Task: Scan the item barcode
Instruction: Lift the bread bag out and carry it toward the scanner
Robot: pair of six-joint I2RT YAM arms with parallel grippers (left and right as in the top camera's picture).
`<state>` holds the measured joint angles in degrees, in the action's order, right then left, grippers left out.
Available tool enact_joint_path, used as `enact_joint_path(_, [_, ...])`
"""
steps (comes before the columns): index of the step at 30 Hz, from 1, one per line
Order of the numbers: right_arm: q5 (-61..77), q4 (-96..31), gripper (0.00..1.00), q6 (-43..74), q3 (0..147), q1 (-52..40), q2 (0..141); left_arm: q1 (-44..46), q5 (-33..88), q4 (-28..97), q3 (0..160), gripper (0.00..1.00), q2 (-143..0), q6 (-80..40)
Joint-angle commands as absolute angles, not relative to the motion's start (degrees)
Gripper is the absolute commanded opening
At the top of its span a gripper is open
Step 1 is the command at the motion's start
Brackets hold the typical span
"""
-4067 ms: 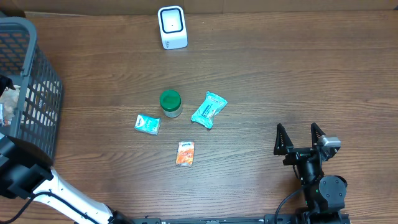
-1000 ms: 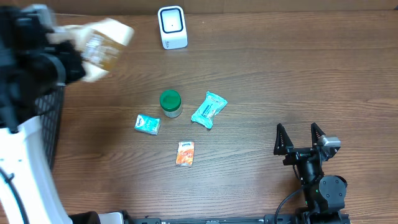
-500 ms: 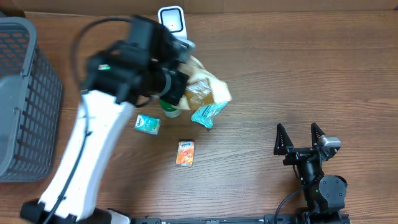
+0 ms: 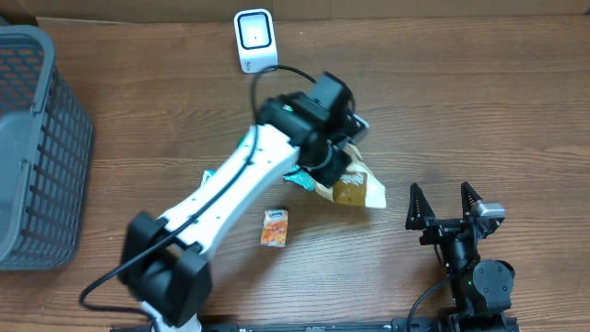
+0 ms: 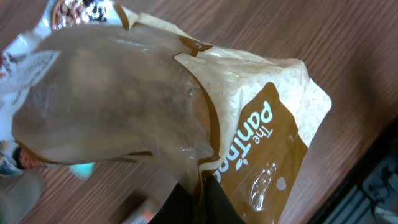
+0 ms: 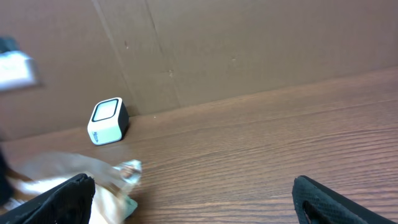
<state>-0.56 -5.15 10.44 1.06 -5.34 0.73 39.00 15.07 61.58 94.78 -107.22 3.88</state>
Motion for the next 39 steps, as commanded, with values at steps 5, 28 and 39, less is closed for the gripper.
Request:
enact_joint_path(5, [-0.73,-4.80,1.00,9.98,0.47,-5.54,0.16,43.09,16.43,57.43,93.91,0.04,-113.30,7.75])
enact_joint_path(28, [-0.75,-4.80,1.00,9.98,0.47,-5.54,0.16,39.81,16.14,68.07,98.43,0.76,-113.40,-0.19])
enact_joint_path(39, [-0.75,-4.80,1.00,9.98,0.47,-5.54,0.16,35.27,18.04,66.78,100.01,0.51,-113.14,-15.55])
